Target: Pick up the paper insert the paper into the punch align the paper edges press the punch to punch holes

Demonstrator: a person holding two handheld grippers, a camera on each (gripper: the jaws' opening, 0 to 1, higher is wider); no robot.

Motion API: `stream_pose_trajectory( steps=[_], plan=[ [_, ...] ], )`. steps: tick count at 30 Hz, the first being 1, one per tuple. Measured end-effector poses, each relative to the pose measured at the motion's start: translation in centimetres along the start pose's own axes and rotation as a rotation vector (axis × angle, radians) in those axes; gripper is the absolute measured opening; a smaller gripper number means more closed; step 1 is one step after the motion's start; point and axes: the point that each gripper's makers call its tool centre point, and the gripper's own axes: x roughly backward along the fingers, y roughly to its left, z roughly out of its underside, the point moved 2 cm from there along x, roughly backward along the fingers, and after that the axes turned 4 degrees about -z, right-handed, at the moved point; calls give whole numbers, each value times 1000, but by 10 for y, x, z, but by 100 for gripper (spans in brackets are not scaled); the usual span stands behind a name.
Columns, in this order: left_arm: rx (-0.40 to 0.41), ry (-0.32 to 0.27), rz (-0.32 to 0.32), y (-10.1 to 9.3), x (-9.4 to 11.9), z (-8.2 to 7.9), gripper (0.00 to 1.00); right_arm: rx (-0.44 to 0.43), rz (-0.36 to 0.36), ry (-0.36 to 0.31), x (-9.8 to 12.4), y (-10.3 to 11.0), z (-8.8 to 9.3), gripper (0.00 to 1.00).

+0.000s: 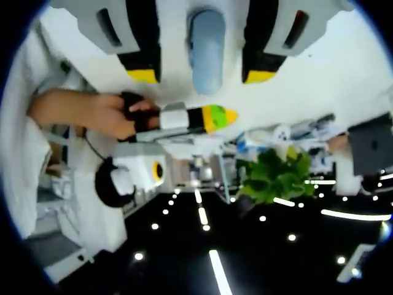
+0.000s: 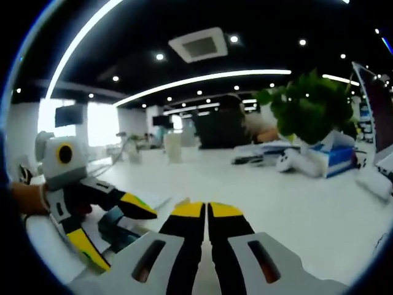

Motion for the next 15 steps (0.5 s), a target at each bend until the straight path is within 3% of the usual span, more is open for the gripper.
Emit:
stream_pose_trajectory(
  steps=[1, 3, 7, 10, 12, 15],
  plan=[
    [-22, -12, -11, 2, 1, -4, 53, -2, -1, 0, 0, 0, 0, 7],
    [24, -43, -18, 4, 4, -13, 53, 0, -9, -8, 1, 2, -2, 7],
    [-18, -43, -52, 4, 20, -24, 53, 8, -17, -3, 0, 4, -2, 8],
    [-12, -54, -86, 11, 45, -29, 53, 68, -28, 6, -1, 7, -1, 10],
    [38, -40, -131, 20, 71, -22, 53, 100, -70, 14, -3, 18, -1, 11],
    [88, -12, -210, 36, 107, -3, 53, 141, -56, 29, -4, 19, 2, 12]
  ],
)
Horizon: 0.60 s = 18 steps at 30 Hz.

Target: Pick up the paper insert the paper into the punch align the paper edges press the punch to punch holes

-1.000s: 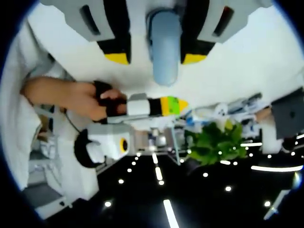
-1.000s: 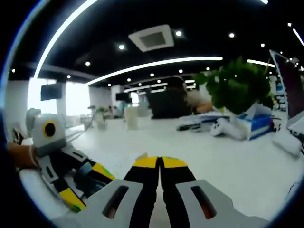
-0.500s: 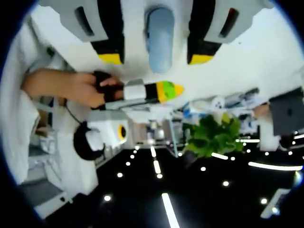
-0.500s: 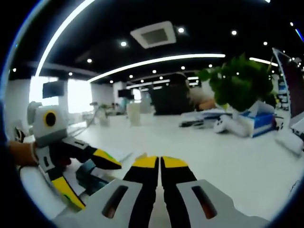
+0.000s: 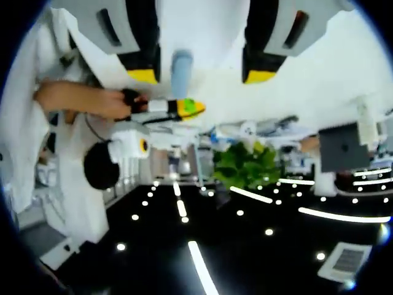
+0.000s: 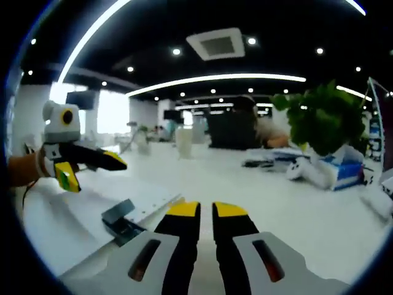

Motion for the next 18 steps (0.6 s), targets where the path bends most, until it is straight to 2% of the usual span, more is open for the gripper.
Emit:
stream_pose_trajectory(
  steps=[2, 5, 8, 14, 16, 18],
  plan=[
    [3, 21, -35, 10, 13, 10, 53, -7, -2, -2, 1, -1, -1, 13],
    [14, 74, -110, 30, 38, 35, 52, -34, 1, -17, 3, -4, -2, 14],
    [25, 93, -123, 34, 46, 46, 52, -30, 2, -21, 3, -3, -3, 14],
    [-25, 133, -137, 32, 42, 57, 49, -33, -5, -4, 4, -2, -2, 16],
    [-17, 129, -133, 32, 42, 56, 49, -59, -49, -61, 7, 1, -10, 17],
    [-10, 136, -129, 33, 42, 58, 49, -80, -157, -79, 14, 8, -13, 19]
  ],
)
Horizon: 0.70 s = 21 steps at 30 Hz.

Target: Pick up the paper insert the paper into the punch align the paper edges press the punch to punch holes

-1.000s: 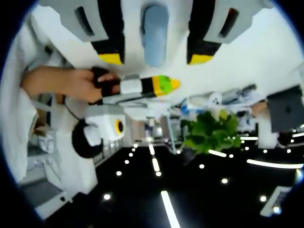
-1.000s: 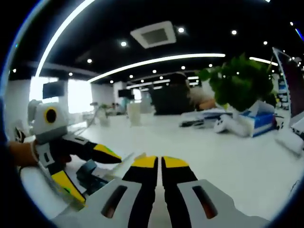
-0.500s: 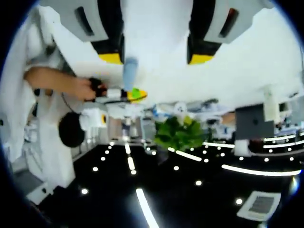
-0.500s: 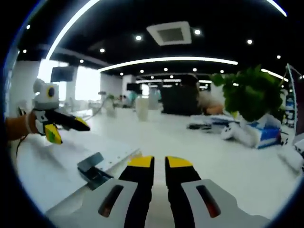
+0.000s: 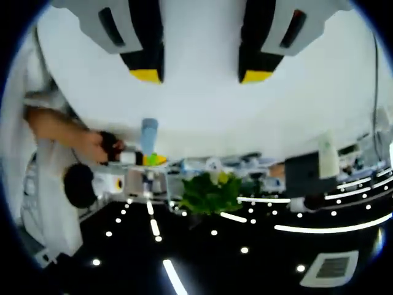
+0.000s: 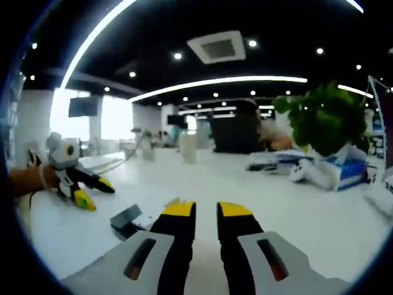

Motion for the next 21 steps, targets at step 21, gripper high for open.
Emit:
stream_pose_trajectory(
  steps=[21],
  plan=[
    [11, -10, 4, 4, -4, 1, 49, 195, -704, 326, -4, 50, 51, 35]
  ],
)
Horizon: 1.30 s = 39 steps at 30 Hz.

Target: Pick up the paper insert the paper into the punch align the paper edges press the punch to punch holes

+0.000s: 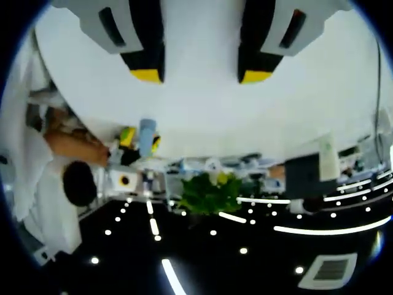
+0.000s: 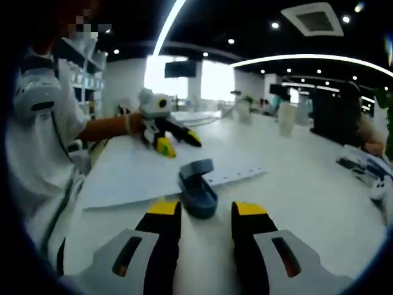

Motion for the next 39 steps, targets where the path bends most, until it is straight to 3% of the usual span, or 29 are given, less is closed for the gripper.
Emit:
stream_pose_trajectory(
  steps=[3, 8, 19, 31, 39],
  plan=[
    [-1, 0, 0, 1, -1, 0, 49, 16, -45, -3, -6, -1, -1, 27],
    [2, 0, -4, 3, -2, 0, 49, 6, -90, -7, -4, 0, 0, 24],
    [1, -1, -11, 3, -3, -1, 48, 67, -180, -6, 3, 21, 0, 23],
    [3, -1, -10, 2, -2, -1, 47, 90, -258, -2, 2, 28, -1, 23],
    [5, -3, -11, 2, -2, -1, 47, 95, -267, -4, 1, 28, -1, 23]
  ],
)
